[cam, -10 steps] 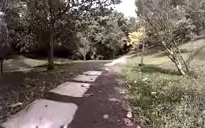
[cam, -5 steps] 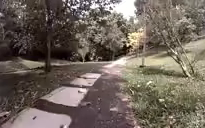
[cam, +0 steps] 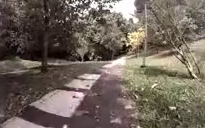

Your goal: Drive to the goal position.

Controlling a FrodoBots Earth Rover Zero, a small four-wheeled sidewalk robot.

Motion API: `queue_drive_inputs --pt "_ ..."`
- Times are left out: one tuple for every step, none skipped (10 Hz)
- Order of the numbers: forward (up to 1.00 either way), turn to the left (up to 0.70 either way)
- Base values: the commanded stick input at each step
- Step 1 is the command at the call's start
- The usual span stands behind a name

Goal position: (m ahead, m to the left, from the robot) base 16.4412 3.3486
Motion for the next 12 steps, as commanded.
queue_drive_inputs --pt "0.50 0.00" --pt "0.50 0.00" --pt "0.50 0.00" --pt "0.50 0.00" --pt "0.50 0.00" --pt "0.50 0.00" --pt "0.50 0.00" --pt "0.50 0.00" --pt "0.50 0.00" --pt "0.50 0.00" --pt "0.50 0.00" --pt "0.50 0.00"
